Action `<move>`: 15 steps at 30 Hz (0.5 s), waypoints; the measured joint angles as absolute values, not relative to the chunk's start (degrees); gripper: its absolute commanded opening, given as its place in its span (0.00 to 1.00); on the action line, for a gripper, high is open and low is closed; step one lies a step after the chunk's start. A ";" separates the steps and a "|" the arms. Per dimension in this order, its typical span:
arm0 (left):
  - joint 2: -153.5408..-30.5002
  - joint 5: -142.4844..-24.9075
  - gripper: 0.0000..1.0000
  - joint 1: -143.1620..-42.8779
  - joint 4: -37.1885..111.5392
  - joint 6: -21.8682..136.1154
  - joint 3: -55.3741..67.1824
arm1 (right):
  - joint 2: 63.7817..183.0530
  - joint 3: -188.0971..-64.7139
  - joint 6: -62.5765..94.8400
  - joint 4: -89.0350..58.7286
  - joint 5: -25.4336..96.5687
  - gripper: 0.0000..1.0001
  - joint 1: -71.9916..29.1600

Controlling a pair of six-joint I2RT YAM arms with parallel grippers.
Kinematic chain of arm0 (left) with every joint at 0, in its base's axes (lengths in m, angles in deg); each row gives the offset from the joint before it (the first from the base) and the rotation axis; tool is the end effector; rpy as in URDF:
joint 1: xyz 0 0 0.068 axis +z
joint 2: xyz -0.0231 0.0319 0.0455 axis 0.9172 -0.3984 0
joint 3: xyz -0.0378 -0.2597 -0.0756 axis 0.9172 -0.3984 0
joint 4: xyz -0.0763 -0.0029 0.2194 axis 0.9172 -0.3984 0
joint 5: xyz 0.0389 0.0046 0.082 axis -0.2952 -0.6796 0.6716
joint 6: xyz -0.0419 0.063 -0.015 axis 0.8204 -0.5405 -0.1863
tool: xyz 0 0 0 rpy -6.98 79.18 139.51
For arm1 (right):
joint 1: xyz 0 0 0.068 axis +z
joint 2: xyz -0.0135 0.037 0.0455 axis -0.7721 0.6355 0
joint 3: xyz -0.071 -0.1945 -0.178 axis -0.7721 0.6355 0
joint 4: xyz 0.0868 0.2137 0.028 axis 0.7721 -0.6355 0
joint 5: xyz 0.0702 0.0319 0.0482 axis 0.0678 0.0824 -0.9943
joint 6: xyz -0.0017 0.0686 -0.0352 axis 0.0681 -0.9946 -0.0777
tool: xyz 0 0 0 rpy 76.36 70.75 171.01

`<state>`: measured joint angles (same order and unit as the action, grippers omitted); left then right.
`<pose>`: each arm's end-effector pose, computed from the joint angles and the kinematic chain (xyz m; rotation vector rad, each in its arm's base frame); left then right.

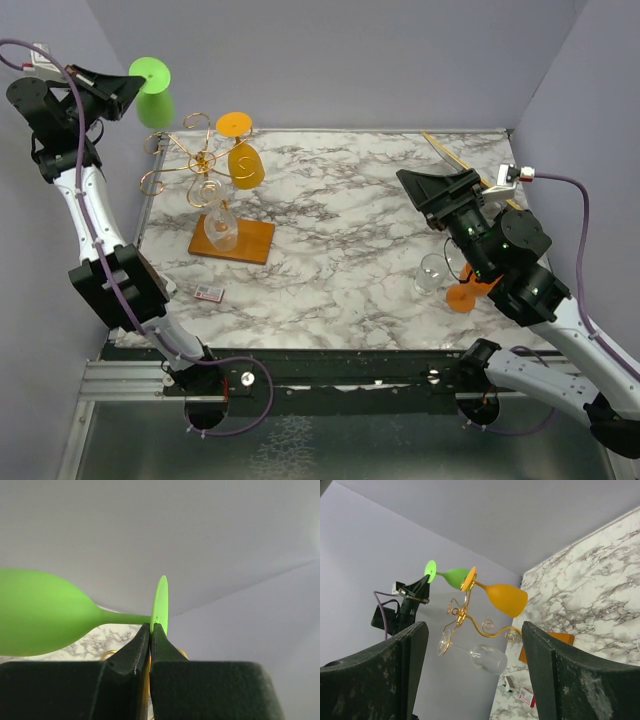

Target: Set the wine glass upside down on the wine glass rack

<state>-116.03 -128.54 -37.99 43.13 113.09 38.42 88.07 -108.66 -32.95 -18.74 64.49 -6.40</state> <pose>0.3596 0.1359 0.4797 -0.4182 1.4834 -1.1640 0.1354 0.0982 0.4251 0.4805 1.4728 1.1514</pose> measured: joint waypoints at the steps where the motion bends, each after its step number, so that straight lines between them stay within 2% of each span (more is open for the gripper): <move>1: -115.81 -128.08 0.00 -37.24 42.12 112.42 37.37 | 88.03 -108.66 -32.95 -18.81 64.51 0.79 -6.40; 9: -107.62 -125.89 0.00 -29.94 36.00 108.96 25.06 | 86.52 -107.72 -32.95 -20.86 64.70 0.79 -6.40; 15: -101.76 -121.59 0.00 -29.53 27.65 104.11 25.24 | 86.04 -107.48 -32.95 -21.32 64.84 0.79 -6.40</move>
<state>-101.76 -121.59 -29.53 27.65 104.11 25.24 86.04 -107.48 -32.95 -21.32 64.84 -6.40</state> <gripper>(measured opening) 0.007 0.792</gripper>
